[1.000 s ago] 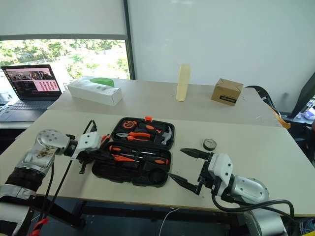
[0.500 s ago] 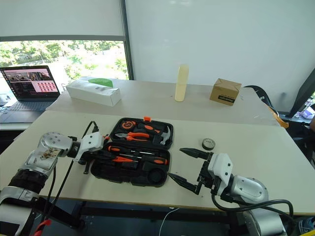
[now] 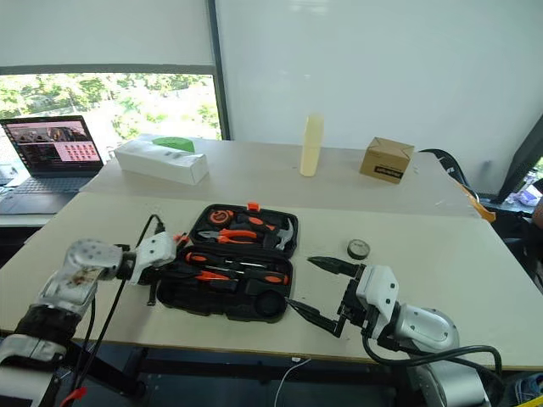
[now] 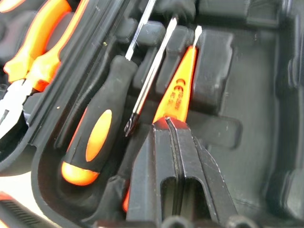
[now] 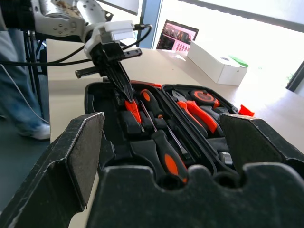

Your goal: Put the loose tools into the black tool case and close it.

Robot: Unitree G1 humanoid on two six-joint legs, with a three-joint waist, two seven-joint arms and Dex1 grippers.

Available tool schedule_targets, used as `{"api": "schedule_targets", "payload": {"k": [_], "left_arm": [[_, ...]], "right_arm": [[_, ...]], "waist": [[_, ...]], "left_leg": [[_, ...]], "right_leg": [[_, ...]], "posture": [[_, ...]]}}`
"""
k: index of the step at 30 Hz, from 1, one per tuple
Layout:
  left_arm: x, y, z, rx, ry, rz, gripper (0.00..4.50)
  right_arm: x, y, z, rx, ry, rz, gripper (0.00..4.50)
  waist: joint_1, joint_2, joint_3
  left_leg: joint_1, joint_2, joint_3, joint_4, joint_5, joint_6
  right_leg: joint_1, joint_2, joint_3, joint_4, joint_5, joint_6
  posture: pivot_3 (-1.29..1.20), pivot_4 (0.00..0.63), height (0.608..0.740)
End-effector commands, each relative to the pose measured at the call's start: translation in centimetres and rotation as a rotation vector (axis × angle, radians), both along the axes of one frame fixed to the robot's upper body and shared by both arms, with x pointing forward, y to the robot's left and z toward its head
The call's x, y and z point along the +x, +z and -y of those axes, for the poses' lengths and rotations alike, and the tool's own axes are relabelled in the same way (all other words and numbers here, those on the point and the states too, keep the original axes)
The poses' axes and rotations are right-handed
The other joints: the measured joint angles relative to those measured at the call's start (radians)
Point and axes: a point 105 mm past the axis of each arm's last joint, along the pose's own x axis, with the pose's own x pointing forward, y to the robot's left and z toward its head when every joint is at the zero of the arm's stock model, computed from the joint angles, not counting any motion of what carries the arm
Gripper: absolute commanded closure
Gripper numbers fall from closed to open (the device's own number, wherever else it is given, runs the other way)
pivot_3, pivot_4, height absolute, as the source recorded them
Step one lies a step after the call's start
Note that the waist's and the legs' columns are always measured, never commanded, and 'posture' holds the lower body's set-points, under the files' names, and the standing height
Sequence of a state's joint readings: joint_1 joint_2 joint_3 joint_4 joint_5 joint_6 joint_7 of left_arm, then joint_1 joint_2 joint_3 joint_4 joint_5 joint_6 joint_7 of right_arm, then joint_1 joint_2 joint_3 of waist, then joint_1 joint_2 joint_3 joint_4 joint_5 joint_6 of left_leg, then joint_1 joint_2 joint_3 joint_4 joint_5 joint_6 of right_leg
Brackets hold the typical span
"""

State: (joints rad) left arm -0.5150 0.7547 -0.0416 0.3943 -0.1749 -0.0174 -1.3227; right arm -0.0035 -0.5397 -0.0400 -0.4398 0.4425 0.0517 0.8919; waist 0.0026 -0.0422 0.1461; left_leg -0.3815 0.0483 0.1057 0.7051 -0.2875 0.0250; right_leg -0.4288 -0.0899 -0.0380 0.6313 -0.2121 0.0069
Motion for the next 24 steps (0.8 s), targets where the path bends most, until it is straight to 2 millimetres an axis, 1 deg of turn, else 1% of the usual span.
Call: {"api": "schedule_targets", "payload": {"k": [1,2,6,8,9,10,11,13,14,17,20,21,22,23,24], "left_arm": [[-1.2,4.1,-2.8,-0.193,0.094,0.155,3.43],[-1.8,4.0,-4.1,-0.209,0.143,0.164,3.06],[-4.8,3.0,-10.5,-0.261,0.446,0.218,1.47],[-6.8,2.0,-13.4,-0.274,0.606,0.231,0.68],[-8.4,1.2,-15.3,-0.3,0.731,0.232,0.28],[-9.5,0.6,-16.5,-0.314,0.816,0.233,0.04],[-10.6,0.1,-17.3,-0.328,0.879,0.227,0.04],[-11.6,-0.4,-18.3,-0.357,0.966,0.224,0.04],[-11.9,-0.6,-18.4,-0.368,0.986,0.219,0.04],[-10.6,-0.3,-16.7,-0.418,0.941,0.182,0.04],[-8.3,0.6,-15.0,-0.455,0.909,0.156,0.04],[-7.4,0.5,-14.4,-0.437,0.906,0.113,0.04],[-6.3,0.7,-13.5,-0.42,0.883,0.096,0.04],[-4.9,0.4,-12.2,-0.369,0.862,0.03,0.04],[-3.8,0.7,-11.3,-0.353,0.844,0.003,0.04]], "right_arm": [[-0.3,1.0,0.3,0.024,-0.007,0.061,0.0],[-0.3,1.0,0.3,0.028,-0.007,0.059,0.0],[-0.6,0.9,0.1,0.034,0.013,0.063,0.0],[-0.6,0.9,0.0,0.035,0.015,0.076,0.0],[-0.5,1.0,-0.1,0.032,0.016,0.088,0.0],[-0.5,1.0,-0.1,0.031,0.016,0.095,0.0],[-0.5,1.0,-0.1,0.031,0.017,0.103,0.0],[-0.4,1.2,-0.2,0.032,0.017,0.114,0.0],[-0.4,1.2,-0.3,0.031,0.02,0.115,0.0],[-0.2,1.2,-0.4,0.023,0.031,0.118,0.0],[0.0,1.4,-0.5,0.017,0.041,0.122,0.0],[0.1,1.5,-0.5,0.015,0.045,0.124,0.0],[0.1,1.5,-0.6,0.013,0.051,0.125,0.0],[0.2,1.7,-0.8,0.011,0.056,0.126,0.0],[0.2,1.8,-0.9,0.011,0.059,0.127,0.0]], "waist": [[-0.006,0.0,0.0],[-0.009,0.0,0.0],[-0.019,0.001,0.0],[-0.018,0.001,0.001],[-0.017,0.001,0.001],[-0.016,0.001,0.001],[-0.015,0.001,0.001],[-0.005,0.001,0.001],[0.003,0.001,0.001],[0.021,0.001,0.001],[0.029,0.001,0.001],[0.028,0.0,0.0],[0.026,0.0,0.0],[0.024,-0.001,0.0],[0.024,0.0,0.0]], "left_leg": [[-0.002,0.001,-0.001,0.0,0.0,0.0],[-0.003,0.001,-0.001,0.0,0.0,0.0],[-0.002,0.001,-0.001,-0.002,0.0,0.0],[-0.002,0.002,-0.001,-0.002,0.0,0.0],[-0.002,0.002,-0.002,-0.002,0.0,0.0],[-0.001,0.002,-0.002,-0.002,0.0,0.0],[-0.001,0.002,-0.001,-0.002,0.0,0.0],[-0.002,0.001,-0.002,-0.002,-0.001,0.0],[-0.002,0.001,-0.002,-0.002,-0.001,0.0],[0.0,0.001,-0.003,-0.002,-0.001,0.0],[0.001,0.001,-0.004,-0.001,0.0,-0.001],[0.002,0.001,-0.004,-0.001,0.0,-0.001],[0.003,0.001,-0.004,-0.001,0.0,-0.001],[0.003,0.001,-0.004,-0.001,0.0,-0.001],[0.003,0.001,-0.004,-0.002,0.0,-0.001]], "right_leg": [[-0.002,0.0,0.0,0.0,0.0,0.0],[-0.003,0.0,0.0,0.0,0.0,0.0],[-0.004,-0.001,0.001,0.0,0.0,0.0],[-0.004,-0.001,0.001,0.0,0.0,0.0],[-0.004,-0.002,0.0,0.0,0.0,0.0],[-0.004,-0.002,0.0,-0.001,0.0,0.0],[-0.004,-0.003,0.0,-0.001,0.0,0.0],[-0.003,-0.003,-0.001,-0.001,0.0,0.0],[-0.003,-0.004,-0.001,-0.002,0.0,0.0],[0.0,-0.004,-0.003,-0.002,0.0,0.0],[0.002,-0.005,-0.003,-0.002,-0.001,-0.002],[0.003,-0.004,-0.003,-0.002,-0.001,-0.002],[0.004,-0.004,-0.003,-0.002,-0.001,-0.002],[0.004,-0.003,-0.003,-0.002,0.0,0.0],[0.004,-0.003,-0.003,-0.002,0.0,0.0]], "posture": [[0.0,0.15,0.74],[0.0,0.15,0.74],[0.0,0.15,0.74],[0.0,0.15,0.74],[0.0,0.15,0.74],[0.0,0.15,0.74],[0.0,0.15,0.74],[0.0,0.15,0.74],[0.0,0.15,0.74],[0.0,0.15,0.74],[0.0,0.15,0.74],[0.0,0.15,0.74],[0.0,0.15,0.74],[0.0,0.15,0.74],[0.0,0.15,0.74]]}}
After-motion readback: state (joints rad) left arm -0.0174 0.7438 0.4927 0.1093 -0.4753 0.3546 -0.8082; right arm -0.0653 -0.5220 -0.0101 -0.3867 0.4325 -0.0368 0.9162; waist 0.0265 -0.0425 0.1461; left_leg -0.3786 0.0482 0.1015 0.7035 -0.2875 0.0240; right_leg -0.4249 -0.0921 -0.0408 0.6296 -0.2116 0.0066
